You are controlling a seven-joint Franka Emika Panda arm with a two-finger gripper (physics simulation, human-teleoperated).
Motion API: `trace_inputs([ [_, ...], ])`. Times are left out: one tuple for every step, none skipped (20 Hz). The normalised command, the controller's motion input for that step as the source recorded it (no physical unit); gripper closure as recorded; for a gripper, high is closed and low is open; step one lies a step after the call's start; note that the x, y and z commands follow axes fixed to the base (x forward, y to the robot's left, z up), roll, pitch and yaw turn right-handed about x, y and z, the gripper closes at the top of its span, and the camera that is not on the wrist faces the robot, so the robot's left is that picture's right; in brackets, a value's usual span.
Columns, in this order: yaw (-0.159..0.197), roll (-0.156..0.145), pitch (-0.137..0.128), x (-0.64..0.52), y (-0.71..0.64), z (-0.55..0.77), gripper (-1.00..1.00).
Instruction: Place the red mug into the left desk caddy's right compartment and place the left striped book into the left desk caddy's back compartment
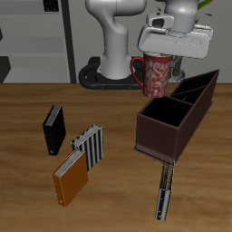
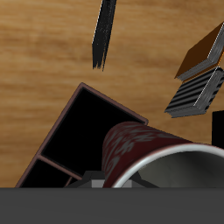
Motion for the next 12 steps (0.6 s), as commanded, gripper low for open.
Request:
trace_inputs([
  [0.000, 0.000, 0.000, -0.05, 0.01, -0.02, 1.00],
  [0.000, 0.000, 0.000, 0.00, 0.00, 0.00, 1.00],
  [0.009, 0.145, 0.046, 0.61, 0.79, -0.50, 1.00],
  [0.071, 0.025, -0.067, 0.05, 0.28, -0.09, 1.00],
  [0.025, 0.014, -0.033, 0.10, 0.18, -0.08, 1.00],
  [-0.021, 0.020, 0.016, 0.05, 0.11, -0.07, 1.00],
  [-0.027, 0.037, 0.058, 0.14, 0.14, -0.13, 1.00],
  [0.060, 0.024, -0.058, 0.15, 0.16, -0.08, 1.00],
  [-0.033, 0.001, 0.035, 0.08, 0.04, -0.10, 1.00],
  [0.000, 0.000, 0.000, 0.00, 0.00, 0.00, 1.00],
  [0.000, 0.000, 0.000, 0.00, 0.00, 0.00, 1.00],
  [0.017, 0.010, -0.007, 0.13, 0.26, -0.09, 1.00],
])
